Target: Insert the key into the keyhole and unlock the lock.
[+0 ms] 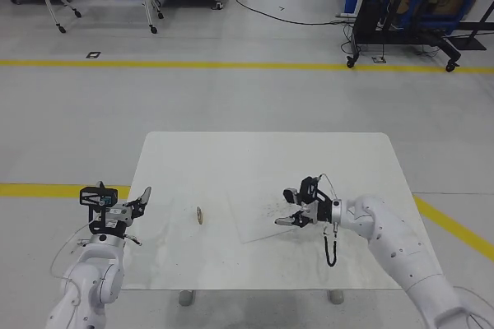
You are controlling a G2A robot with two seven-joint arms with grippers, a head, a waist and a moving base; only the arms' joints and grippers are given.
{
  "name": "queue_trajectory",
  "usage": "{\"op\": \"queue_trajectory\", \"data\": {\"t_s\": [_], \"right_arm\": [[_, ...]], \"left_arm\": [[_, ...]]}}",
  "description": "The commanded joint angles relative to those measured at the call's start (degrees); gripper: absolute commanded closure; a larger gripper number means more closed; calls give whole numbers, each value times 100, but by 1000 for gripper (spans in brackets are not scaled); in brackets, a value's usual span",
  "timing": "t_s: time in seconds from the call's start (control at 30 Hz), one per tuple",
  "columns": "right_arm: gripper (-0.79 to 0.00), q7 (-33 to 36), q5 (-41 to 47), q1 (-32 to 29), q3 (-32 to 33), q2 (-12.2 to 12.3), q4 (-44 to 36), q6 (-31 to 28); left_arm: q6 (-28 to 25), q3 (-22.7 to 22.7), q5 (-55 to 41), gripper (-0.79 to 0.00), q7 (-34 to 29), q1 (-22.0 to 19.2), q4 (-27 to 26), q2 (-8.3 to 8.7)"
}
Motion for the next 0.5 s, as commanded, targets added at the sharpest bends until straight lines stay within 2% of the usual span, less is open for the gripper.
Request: {"op": "queue_trajectory", "data": {"t_s": [0.0,0.07,0.2,0.23,0.37,0.47], "right_arm": [[-594,-482,-544,211,-255,76,34,0],[-588,-1057,-1165,340,-356,178,143,0],[-508,-1985,-2240,523,-444,320,310,0],[-462,-2116,-2522,564,-478,344,338,0],[-372,-2456,-3093,690,-617,346,605,182],[-354,-2496,-3227,825,-774,277,762,329]], "left_arm": [[0,0,0,-785,0,0,0,0],[0,0,0,-785,0,0,0,0],[0,0,0,-785,0,0,0,0],[0,0,0,-785,0,0,0,0],[0,0,0,-785,0,0,0,0],[0,0,0,-785,0,0,0,0]]}}
